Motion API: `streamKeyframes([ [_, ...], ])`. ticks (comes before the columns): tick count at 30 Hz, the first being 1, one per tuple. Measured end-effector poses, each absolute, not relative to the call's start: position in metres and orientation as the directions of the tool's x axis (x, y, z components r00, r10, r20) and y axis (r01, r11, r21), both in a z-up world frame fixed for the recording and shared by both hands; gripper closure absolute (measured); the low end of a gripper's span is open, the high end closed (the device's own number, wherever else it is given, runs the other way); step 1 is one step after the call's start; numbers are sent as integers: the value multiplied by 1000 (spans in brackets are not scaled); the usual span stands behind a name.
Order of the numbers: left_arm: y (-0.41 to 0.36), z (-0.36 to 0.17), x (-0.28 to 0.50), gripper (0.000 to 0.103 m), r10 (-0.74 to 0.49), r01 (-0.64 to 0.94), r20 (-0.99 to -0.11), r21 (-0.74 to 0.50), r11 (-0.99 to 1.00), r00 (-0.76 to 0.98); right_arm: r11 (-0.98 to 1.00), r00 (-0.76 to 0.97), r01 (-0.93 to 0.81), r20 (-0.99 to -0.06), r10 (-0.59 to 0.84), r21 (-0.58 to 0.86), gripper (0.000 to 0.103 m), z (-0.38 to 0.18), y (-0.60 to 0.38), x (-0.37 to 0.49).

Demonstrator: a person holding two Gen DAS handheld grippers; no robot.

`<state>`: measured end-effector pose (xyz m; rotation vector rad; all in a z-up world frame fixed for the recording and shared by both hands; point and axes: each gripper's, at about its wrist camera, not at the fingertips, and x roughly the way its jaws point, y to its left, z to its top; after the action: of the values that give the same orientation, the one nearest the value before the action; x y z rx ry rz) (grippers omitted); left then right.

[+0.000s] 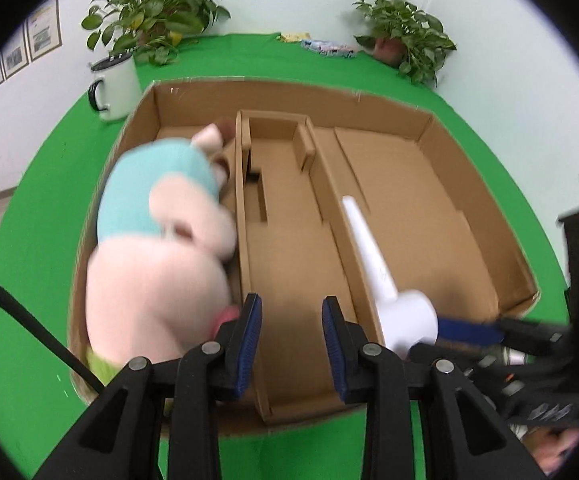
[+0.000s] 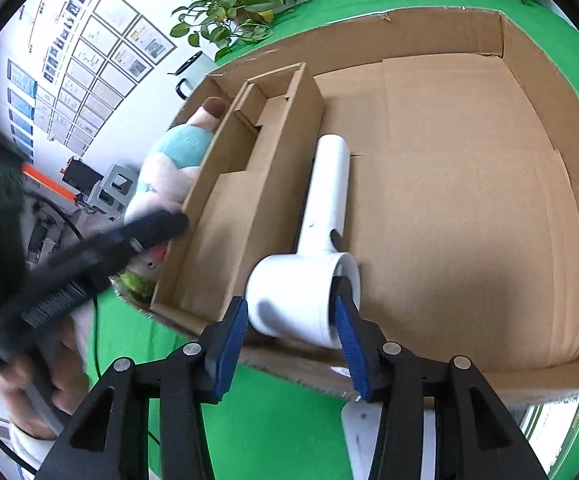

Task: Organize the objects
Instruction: 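Lower the hair dryer into the box beside the tray and open the right tool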

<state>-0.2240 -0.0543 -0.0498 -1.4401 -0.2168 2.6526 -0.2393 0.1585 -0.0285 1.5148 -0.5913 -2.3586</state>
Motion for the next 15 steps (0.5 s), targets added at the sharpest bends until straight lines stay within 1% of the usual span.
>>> streamKeyframes([
  [2, -52, -50, -217, 73, 168, -34, -812, -180, -983, -559, -880, -403, 14, -802, -440, 475, 58, -32, 156, -237],
  [4, -49, -61, -218, 73, 205, -20, -837, -227, -974, -507, -885, -393, 35, -808, -439, 464, 58, -31, 155, -233],
  [5, -48, -66, -217, 73, 205, -9, -845, -231, -973, -494, -886, -387, 45, -810, -441, 461, 58, -31, 154, -233],
  [6, -45, -66, -214, 73, 185, -14, -833, -208, -978, -522, -886, -378, 55, -812, -446, 461, 57, -32, 153, -234],
  [7, -43, -68, -213, 73, 178, -10, -839, -202, -979, -515, -885, -375, 64, -811, -449, 461, 56, -35, 154, -233],
  [9, -41, -70, -213, 73, 202, -1, -844, -232, -973, -497, -898, -407, 81, -808, -426, 432, 55, -31, 157, -223],
  [10, -41, -71, -213, 73, 208, 6, -850, -241, -971, -484, -911, -431, 75, -810, -397, 406, 49, -28, 159, -218],
  [11, -40, -72, -214, 73, 200, 14, -851, -236, -972, -485, -934, -475, 58, -813, -336, 352, 45, -21, 161, -209],
  [13, -38, -72, -212, 73, 186, 21, -853, -225, -974, -488, -968, -562, 41, -795, -229, 249, 23, -8, 160, -192],
  [14, -38, -72, -212, 73, 184, 32, -853, -228, -973, -488, -982, -616, 32, -770, -166, 186, 17, 0, 159, -180],
  [15, -39, -72, -213, 73, 183, 45, -854, -234, -971, -487, -993, -683, 23, -724, -98, 113, 9, 9, 156, -163],
])
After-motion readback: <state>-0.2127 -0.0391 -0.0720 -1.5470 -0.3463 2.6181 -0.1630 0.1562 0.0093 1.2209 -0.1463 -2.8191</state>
